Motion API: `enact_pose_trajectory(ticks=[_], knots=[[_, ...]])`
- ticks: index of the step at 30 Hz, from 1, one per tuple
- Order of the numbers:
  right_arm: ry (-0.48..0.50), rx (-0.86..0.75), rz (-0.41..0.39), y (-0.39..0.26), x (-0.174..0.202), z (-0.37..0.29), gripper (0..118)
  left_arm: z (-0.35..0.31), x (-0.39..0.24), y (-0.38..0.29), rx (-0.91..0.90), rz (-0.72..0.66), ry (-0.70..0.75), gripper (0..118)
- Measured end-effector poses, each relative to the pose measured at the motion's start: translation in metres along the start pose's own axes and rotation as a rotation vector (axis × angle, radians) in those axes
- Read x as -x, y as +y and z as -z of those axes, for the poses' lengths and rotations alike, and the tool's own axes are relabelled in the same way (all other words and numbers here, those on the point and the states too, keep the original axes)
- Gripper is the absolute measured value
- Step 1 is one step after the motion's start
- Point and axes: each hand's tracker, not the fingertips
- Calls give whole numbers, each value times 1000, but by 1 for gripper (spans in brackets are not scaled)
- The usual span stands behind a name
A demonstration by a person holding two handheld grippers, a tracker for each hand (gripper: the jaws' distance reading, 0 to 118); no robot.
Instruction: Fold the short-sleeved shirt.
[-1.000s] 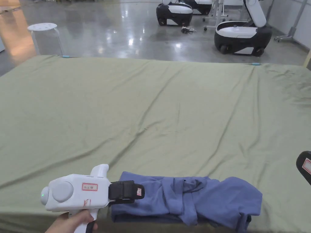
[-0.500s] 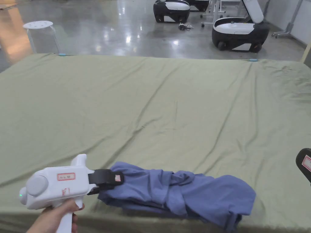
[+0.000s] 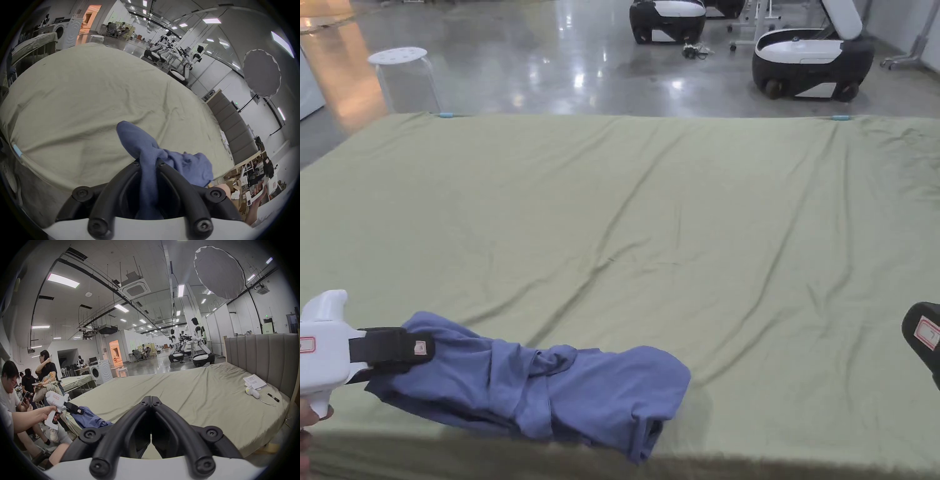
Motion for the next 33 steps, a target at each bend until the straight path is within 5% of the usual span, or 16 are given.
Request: enact_pose_trajectory(ticks=[6,15,22,27,29,31,32,33], knots=[[1,-5,-8,3,-1,-4,0,19,-86,3,19,108,-168,10],[-28,-17,10,2,-10,-17,0,116,-189,-30,184,191,-234,10],[-51,-18,24,2,-18,-27,0,201,-199,-58,308,233,-159,10],[-66,-20,31,3,-24,-28,0,194,-195,-58,306,217,-174,13],[-68,-21,38,2,-26,-26,0,173,-195,-48,282,157,-264,38],[-67,-18,50,2,-27,-23,0,139,-189,-39,194,102,-385,97],[-64,-18,55,2,-26,-22,0,118,-188,-38,135,90,-453,114],[-59,-19,60,2,-26,-21,0,97,-179,-36,67,70,-516,117]])
